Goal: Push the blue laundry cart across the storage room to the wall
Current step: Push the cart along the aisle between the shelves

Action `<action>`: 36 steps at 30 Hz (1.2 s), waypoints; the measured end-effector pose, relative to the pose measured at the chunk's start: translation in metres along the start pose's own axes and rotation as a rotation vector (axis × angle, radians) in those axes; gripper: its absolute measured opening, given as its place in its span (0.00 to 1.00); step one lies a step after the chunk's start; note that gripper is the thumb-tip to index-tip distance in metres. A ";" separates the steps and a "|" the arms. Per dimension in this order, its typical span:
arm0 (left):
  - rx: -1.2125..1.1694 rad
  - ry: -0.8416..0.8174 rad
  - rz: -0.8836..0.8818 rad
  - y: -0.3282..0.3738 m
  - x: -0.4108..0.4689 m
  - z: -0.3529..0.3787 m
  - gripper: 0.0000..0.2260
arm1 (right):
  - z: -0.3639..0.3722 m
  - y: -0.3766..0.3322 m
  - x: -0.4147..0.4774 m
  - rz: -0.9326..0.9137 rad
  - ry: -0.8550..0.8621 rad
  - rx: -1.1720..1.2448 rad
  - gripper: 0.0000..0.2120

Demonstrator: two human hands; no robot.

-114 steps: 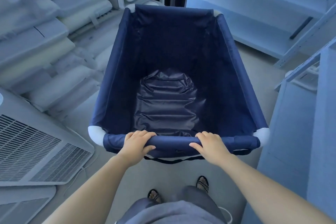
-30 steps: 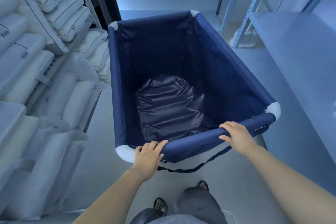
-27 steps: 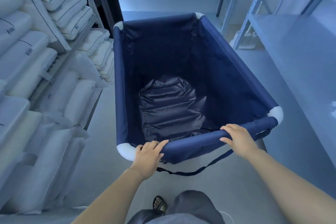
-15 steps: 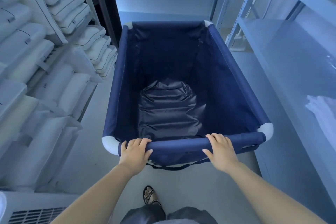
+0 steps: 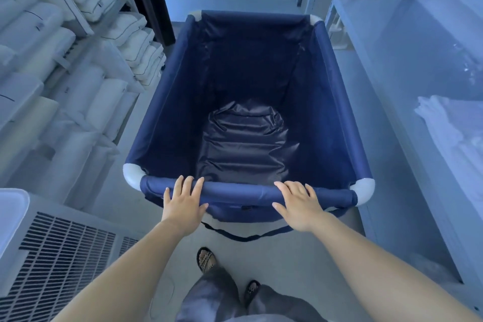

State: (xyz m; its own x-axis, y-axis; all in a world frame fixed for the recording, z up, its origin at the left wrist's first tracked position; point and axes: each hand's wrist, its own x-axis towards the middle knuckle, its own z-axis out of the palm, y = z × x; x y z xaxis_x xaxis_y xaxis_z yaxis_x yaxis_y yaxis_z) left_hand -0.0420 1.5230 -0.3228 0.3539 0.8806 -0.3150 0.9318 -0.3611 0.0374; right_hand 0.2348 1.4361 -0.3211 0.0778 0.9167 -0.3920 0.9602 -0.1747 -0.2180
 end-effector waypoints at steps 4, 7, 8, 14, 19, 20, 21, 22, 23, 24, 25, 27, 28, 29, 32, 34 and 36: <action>0.017 -0.014 -0.023 -0.002 -0.033 0.010 0.29 | 0.019 -0.007 -0.029 -0.028 0.021 0.025 0.23; 0.041 0.008 -0.031 -0.006 -0.057 0.019 0.29 | 0.037 -0.017 -0.054 -0.033 0.069 0.033 0.23; 0.038 0.020 -0.030 -0.007 -0.065 0.022 0.28 | 0.043 -0.020 -0.061 -0.030 0.082 0.034 0.23; -0.019 0.013 -0.006 -0.019 -0.107 0.031 0.26 | 0.067 -0.039 -0.106 -0.021 0.128 0.024 0.23; 0.017 -0.087 0.067 -0.033 -0.148 0.031 0.28 | 0.084 -0.055 -0.144 0.010 0.104 0.024 0.22; 0.041 -0.111 0.084 -0.036 -0.157 0.031 0.29 | 0.088 -0.059 -0.152 0.033 0.088 0.028 0.22; 0.066 -0.130 0.098 -0.038 -0.166 0.031 0.29 | 0.091 -0.063 -0.161 0.062 0.070 0.026 0.22; 0.086 -0.146 0.107 -0.039 -0.176 0.032 0.29 | 0.095 -0.067 -0.170 0.088 0.056 0.019 0.22; 0.103 -0.154 0.112 -0.040 -0.187 0.035 0.29 | 0.100 -0.070 -0.179 0.106 0.049 0.007 0.22; 0.117 -0.154 0.111 -0.041 -0.198 0.039 0.29 | 0.106 -0.074 -0.189 0.117 0.048 -0.004 0.22; 0.127 -0.148 0.108 -0.042 -0.210 0.045 0.29 | 0.112 -0.077 -0.199 0.123 0.046 -0.012 0.22; 0.125 -0.131 0.103 -0.045 -0.232 0.058 0.29 | 0.123 -0.083 -0.218 0.123 0.040 -0.014 0.22; 0.116 -0.117 0.100 -0.046 -0.243 0.064 0.28 | 0.128 -0.085 -0.228 0.120 0.042 -0.009 0.22; 0.103 -0.105 0.095 -0.047 -0.254 0.070 0.27 | 0.133 -0.088 -0.238 0.116 0.044 -0.001 0.22; 0.079 -0.107 0.079 -0.045 -0.281 0.078 0.26 | 0.145 -0.094 -0.268 0.099 0.041 0.025 0.21; 0.086 -0.104 0.079 -0.045 -0.299 0.082 0.24 | 0.153 -0.097 -0.287 0.087 0.039 0.049 0.21; 0.074 -0.095 0.073 -0.045 -0.317 0.090 0.23 | 0.161 -0.098 -0.303 0.075 0.038 0.063 0.21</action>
State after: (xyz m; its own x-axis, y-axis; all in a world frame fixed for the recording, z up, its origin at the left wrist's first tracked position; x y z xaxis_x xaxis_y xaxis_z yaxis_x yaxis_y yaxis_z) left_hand -0.2029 1.2327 -0.3098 0.4079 0.8193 -0.4029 0.8940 -0.4480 -0.0059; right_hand 0.0738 1.1173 -0.3246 0.1600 0.9130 -0.3753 0.9327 -0.2644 -0.2454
